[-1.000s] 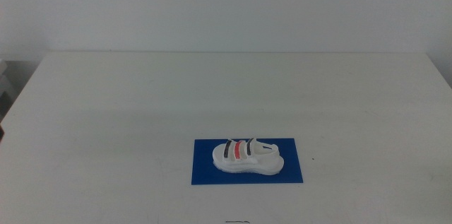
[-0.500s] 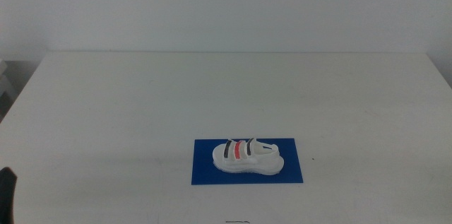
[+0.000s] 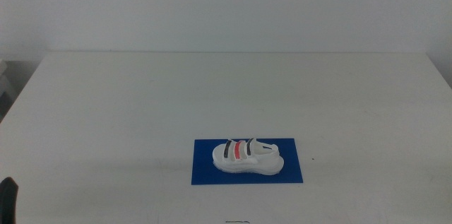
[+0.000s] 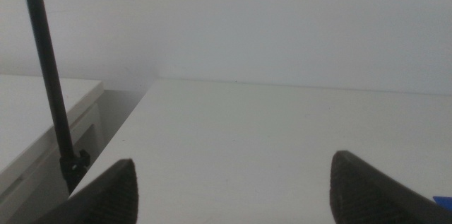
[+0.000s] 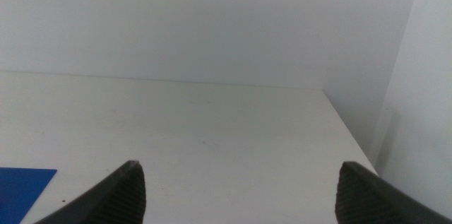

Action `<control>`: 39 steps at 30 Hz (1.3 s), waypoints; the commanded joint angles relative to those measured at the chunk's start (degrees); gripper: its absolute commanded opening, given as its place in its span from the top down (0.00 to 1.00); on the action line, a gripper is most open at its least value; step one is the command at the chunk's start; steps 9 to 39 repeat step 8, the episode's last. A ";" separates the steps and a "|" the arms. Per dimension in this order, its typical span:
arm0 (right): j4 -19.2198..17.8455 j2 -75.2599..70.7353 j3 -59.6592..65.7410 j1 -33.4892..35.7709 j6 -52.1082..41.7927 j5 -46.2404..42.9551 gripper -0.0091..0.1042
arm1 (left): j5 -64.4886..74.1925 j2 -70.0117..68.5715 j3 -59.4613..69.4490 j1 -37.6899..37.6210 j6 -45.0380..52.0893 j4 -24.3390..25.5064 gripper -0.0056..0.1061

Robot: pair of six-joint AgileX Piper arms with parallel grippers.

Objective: Use one arm to grab the shoe from the table and place it on the mat.

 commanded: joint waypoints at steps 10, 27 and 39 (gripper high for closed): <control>-0.51 -1.11 -1.06 0.09 -0.25 -4.34 0.09 | -4.18 -1.29 -0.22 -1.47 -0.02 -0.66 0.13; -0.51 -1.11 -1.06 0.09 -0.25 -4.34 0.09 | -4.18 -1.29 -0.22 -1.47 -0.02 -0.66 0.13; -0.51 -1.11 -1.06 0.09 -0.25 -4.34 0.09 | -4.18 -1.29 -0.22 -1.47 -0.02 -0.66 0.13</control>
